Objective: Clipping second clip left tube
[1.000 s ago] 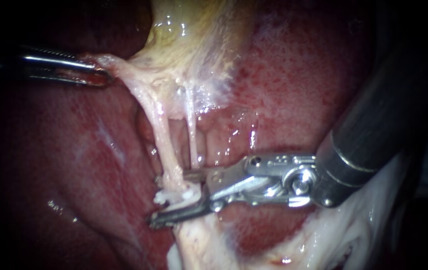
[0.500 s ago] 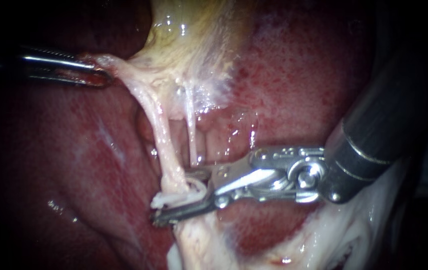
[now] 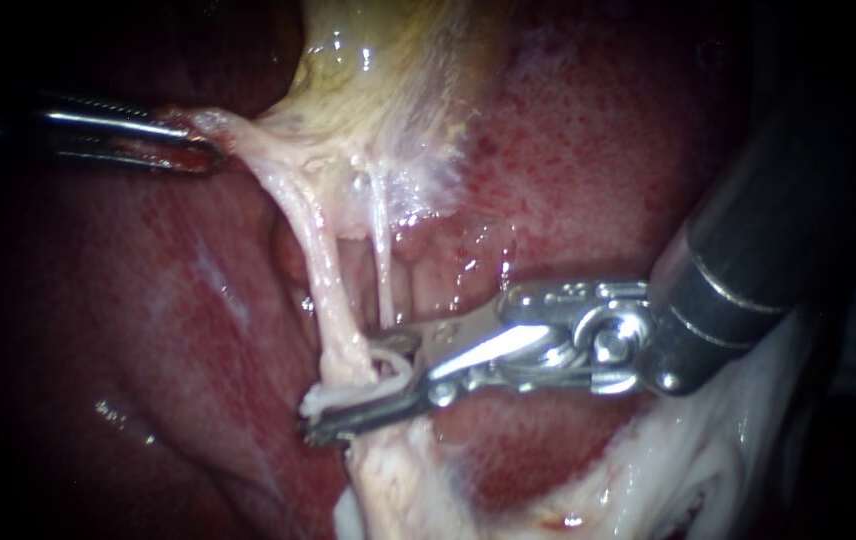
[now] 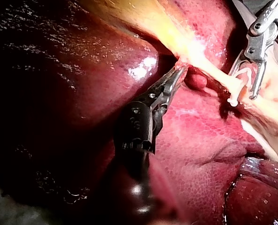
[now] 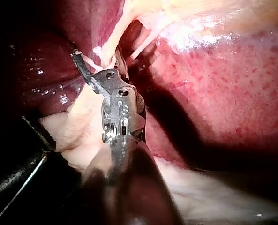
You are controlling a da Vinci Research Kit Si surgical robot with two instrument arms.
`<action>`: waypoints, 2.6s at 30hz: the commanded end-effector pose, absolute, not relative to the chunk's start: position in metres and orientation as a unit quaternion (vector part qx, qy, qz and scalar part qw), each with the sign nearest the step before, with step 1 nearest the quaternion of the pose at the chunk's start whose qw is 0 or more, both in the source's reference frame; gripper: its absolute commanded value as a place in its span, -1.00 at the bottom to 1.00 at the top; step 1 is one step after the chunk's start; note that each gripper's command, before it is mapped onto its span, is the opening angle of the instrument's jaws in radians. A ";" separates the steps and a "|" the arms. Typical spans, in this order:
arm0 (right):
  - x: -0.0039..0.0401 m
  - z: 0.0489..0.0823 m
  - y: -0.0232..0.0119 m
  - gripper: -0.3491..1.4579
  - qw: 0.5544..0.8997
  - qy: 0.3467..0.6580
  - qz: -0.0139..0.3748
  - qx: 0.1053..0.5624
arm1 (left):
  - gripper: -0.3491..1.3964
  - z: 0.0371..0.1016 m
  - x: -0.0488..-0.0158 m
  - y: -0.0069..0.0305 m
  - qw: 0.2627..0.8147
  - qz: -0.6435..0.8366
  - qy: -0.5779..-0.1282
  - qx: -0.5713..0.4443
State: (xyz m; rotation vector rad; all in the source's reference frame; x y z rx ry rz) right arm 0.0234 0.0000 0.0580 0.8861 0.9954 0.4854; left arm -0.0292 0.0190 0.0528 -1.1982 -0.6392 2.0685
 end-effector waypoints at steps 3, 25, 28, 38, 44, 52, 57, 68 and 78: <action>0.0234 0.0579 0.0002 -0.07 0.757 0.460 0.224 0.407 | -1.00 0.0528 -0.0292 0.0190 0.327 0.790 -0.244 -0.458; 0.0261 0.0593 -0.0004 -0.08 0.704 0.497 0.231 0.451 | -1.00 0.0529 -0.0294 0.0190 0.328 0.790 -0.244 -0.457; 0.0266 0.0597 -0.0007 -0.08 0.694 0.504 0.235 0.457 | -1.00 0.0529 -0.0295 0.0190 0.328 0.790 -0.244 -0.457; 0.0274 0.0603 -0.0007 -0.08 0.662 0.529 0.240 0.474 | -1.00 0.0530 -0.0296 0.0190 0.328 0.790 -0.243 -0.457; 0.0273 0.0598 -0.0007 -0.08 0.650 0.533 0.248 0.483 | -1.00 0.0530 -0.0296 0.0191 0.328 0.790 -0.243 -0.457; 0.0276 0.0573 -0.0017 -0.08 0.619 0.542 0.252 0.509 | -1.00 0.0530 -0.0295 0.0190 0.328 0.790 -0.243 -0.457; 0.0278 0.0562 -0.0019 -0.11 0.610 0.544 0.239 0.524 | -1.00 0.0530 -0.0295 0.0190 0.328 0.790 -0.244 -0.457; 0.0267 0.0562 -0.0015 -0.57 0.607 0.540 0.228 0.538 | -1.00 0.0530 -0.0295 0.0190 0.328 0.790 -0.244 -0.457; 0.0263 0.0566 -0.0012 -0.97 0.606 0.538 0.238 0.535 | -1.00 0.0530 -0.0295 0.0190 0.328 0.790 -0.244 -0.457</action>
